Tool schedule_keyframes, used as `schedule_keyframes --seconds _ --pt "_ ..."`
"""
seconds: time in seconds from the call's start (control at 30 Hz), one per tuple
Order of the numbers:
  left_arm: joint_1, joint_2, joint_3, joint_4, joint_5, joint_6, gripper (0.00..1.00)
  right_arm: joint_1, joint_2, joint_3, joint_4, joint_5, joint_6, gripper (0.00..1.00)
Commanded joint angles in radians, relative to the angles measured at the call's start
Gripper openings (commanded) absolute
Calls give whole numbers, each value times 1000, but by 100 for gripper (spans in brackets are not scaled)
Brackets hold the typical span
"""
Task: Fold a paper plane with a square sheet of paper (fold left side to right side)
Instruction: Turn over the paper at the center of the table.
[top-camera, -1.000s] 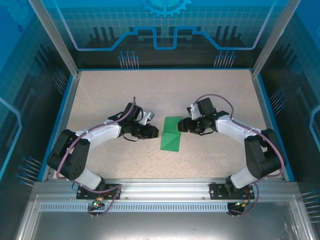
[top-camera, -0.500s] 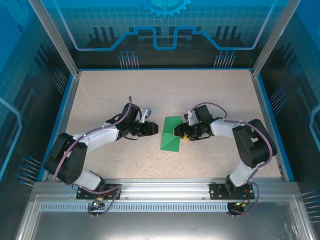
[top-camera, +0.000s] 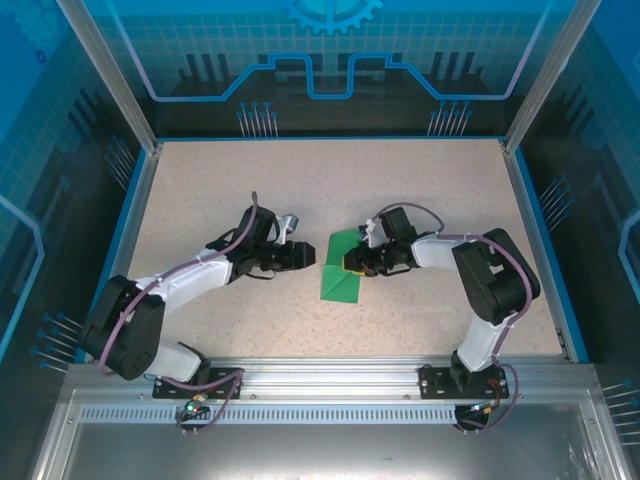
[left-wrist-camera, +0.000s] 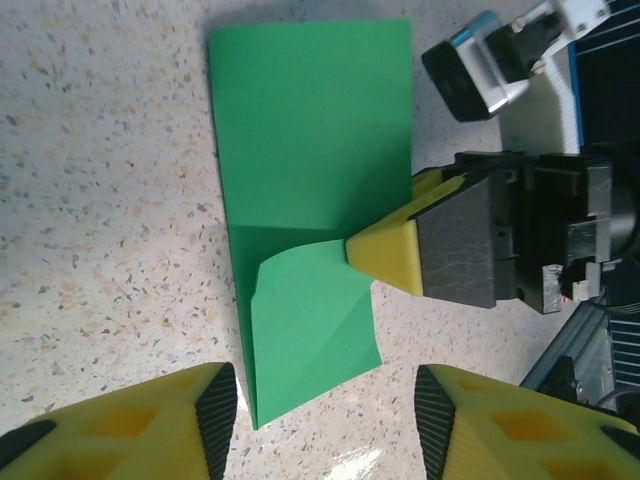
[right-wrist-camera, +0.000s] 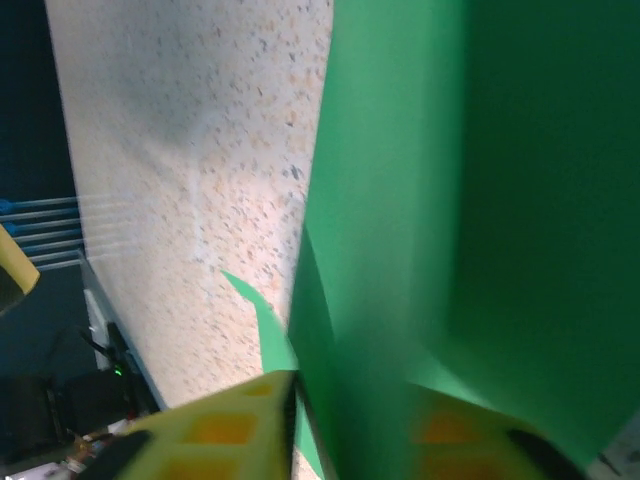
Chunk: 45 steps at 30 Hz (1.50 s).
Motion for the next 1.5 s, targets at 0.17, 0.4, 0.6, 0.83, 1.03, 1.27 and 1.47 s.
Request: schedule_keyframes --seconds 0.17,0.4,0.6,0.83,1.03,1.27,1.47 --pt "34 -218 7 -28 -62 -41 76 -81 -161 2 44 -124 5 5" --pt "62 -388 106 -42 -10 -60 96 -182 -402 98 45 -255 5 4" --pt "69 -424 208 85 178 -86 99 -182 -518 268 70 -364 28 3" --pt "50 -366 306 220 336 -136 99 -71 -526 436 40 -404 21 3" --pt "5 -338 318 267 366 -144 97 33 -498 501 38 -409 21 4" --pt "-11 -353 309 298 348 -144 53 53 -492 513 47 -392 41 6" --pt "-11 -365 304 308 347 -148 18 49 -493 519 -20 -363 17 14"
